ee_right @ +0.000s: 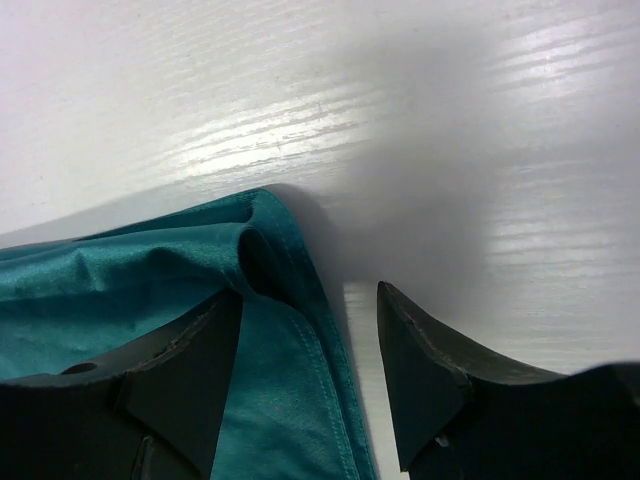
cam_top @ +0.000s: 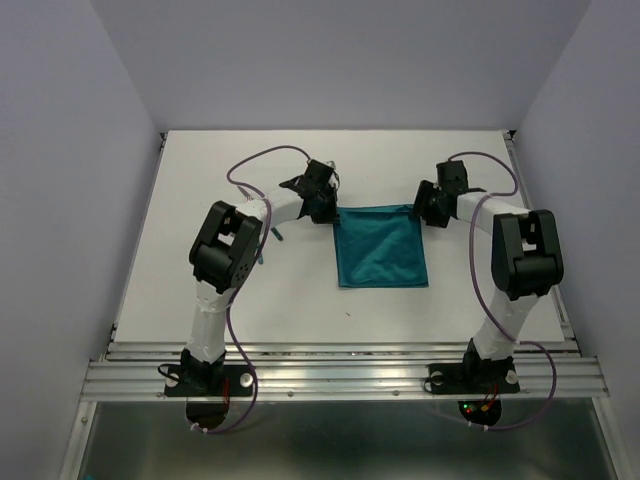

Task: Fold the napkin into a case and place the utensils inside
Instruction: Smooth out the lower triangle-folded napkin at the center of the board.

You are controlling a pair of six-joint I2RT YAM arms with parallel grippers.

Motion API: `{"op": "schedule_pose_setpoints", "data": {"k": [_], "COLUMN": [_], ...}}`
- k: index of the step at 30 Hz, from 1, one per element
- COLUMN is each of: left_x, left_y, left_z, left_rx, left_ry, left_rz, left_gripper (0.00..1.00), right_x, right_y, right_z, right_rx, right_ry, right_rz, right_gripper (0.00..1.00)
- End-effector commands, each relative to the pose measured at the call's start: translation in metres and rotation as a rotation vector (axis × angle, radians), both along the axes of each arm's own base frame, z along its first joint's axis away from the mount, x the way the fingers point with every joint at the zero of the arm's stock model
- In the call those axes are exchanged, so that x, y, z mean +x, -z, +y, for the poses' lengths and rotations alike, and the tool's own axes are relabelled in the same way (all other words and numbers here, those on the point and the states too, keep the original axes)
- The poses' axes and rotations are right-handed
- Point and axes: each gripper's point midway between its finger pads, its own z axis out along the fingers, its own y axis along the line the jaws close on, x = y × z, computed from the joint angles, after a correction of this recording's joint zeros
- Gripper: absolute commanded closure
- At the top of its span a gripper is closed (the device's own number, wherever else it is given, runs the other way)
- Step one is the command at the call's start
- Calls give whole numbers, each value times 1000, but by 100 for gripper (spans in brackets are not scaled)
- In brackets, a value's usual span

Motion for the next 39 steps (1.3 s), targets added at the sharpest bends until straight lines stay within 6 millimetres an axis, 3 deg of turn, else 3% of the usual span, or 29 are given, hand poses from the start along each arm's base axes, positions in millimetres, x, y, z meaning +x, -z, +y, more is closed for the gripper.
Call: {"op": "schedule_pose_setpoints", "data": {"k": [1,5,10,16,17,20,24,29,31,32,34,35,37,39], "left_x": [10,10,9,9,10,10,11,14,16,16,17,17,17,16], "left_y": [-17,-17,-16,-18,-21,-29,-44,-55,-51,-45,-38,-32,-30,-31], "left_z": [-10,-10,-11,-10,-10,-11,-10,-11,-10,-11,-11,-10,-10,-7], "left_rx": [-28,-28,-30,-26,-28,-30,-40,-42,-33,-27,-15,-8,0,7], "left_ry": [42,49,54,60,63,72,81,85,81,83,84,82,82,73], "left_rz": [-39,-38,-33,-37,-43,-60,-87,-114,-111,-101,-84,-71,-67,-71], "left_gripper": [100,100,100,100,100,100,100,100,100,100,100,97,87,69], "right_x": [31,37,40,42,42,40,30,18,16,15,18,19,23,27], "right_y": [-22,-25,-13,-22,-32,-52,-68,-69,-58,-52,-49,-47,-49,-56], "right_z": [10,11,15,12,13,15,16,16,16,15,12,8,3,-10], "right_rx": [22,45,91,95,99,111,125,132,129,122,109,90,63,6], "right_ry": [-57,-69,-72,-27,-32,-45,-52,-52,-50,-45,-37,-22,-2,43], "right_rz": [-119,-139,-126,-160,-185,-236,-263,-254,-225,-203,-194,-189,-193,-206], "right_gripper": [39,42,50,78,86,99,99,99,94,79,65,46,38,34]}}
